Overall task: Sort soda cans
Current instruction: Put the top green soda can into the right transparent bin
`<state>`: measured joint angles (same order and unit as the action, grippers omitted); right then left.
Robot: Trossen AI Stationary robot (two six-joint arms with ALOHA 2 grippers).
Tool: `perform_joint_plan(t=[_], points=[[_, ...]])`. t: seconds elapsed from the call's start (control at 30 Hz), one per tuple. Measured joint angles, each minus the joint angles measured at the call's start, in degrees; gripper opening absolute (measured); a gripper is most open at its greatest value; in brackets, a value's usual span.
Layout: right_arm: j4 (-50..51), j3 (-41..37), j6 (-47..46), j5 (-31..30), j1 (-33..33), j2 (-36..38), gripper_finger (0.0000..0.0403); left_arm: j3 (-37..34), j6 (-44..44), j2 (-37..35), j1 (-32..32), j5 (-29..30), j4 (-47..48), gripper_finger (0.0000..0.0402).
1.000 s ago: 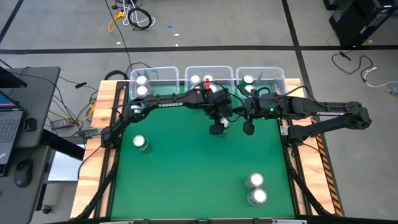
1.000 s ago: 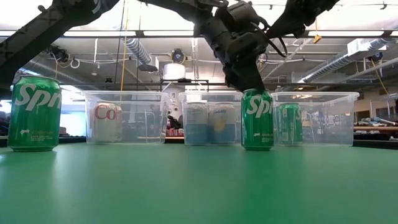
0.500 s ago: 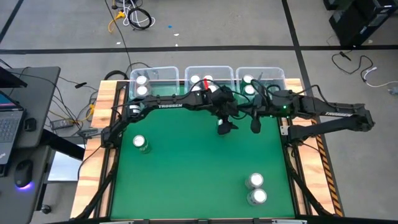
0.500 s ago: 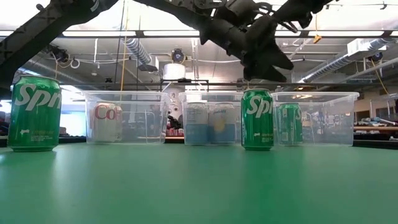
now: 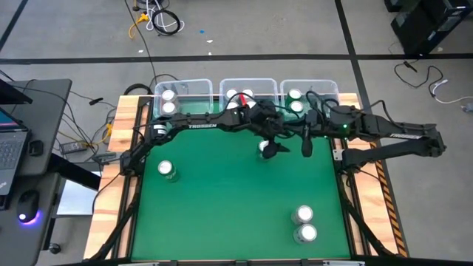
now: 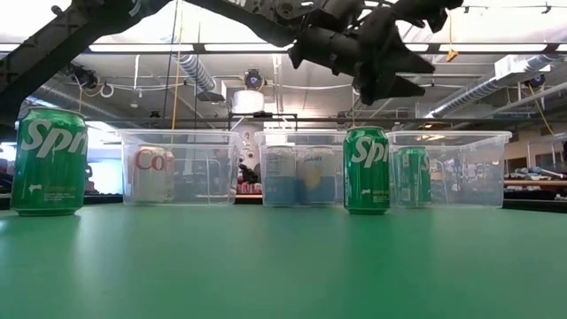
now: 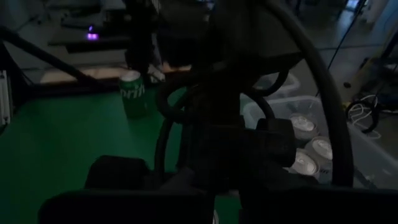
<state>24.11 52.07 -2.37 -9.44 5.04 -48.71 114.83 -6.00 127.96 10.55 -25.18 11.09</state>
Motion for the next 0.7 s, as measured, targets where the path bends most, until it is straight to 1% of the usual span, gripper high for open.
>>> perform_joint_plan(t=[0.1, 0.23, 0.33, 0.47, 0.5, 0.6, 0.7], points=[[-1.2, 0.0, 0.0, -0.1, 0.0, 0.9, 0.0053, 0.0, 1.7, 0.0, 0.3, -1.1, -3.9, 0.0314], [-0.9, -0.2, 0.0, 0.0, 0.0, 2.4, 0.0055, 0.0, 1.8, 0.0, 0.3, -1.1, -5.5, 0.0314], [-1.3, -0.2, 1.1, 0.1, 0.0, 3.6, 0.0056, 0.1, 2.0, 0.0, 0.3, -1.9, -9.2, 0.0314], [-1.5, -0.5, 2.0, 0.3, 0.0, 4.1, 0.0056, -3.5, 4.7, -0.8, 0.4, -3.0, -20.1, 0.0314], [-1.5, -0.5, 2.1, 0.3, 0.0, 4.4, 0.0056, -4.4, 5.5, -0.8, 0.3, -3.6, -21.6, 0.0314], [-3.4, -0.3, 2.2, -0.6, 0.0, 4.6, 0.0056, -5.9, 7.6, -0.4, 0.6, -5.8, -22.1, 0.0314], [-5.2, -0.4, 2.5, -0.8, 0.0, 4.2, 0.0056, -7.0, 7.6, -0.5, 0.7, -5.9, -22.7, 0.0314]])
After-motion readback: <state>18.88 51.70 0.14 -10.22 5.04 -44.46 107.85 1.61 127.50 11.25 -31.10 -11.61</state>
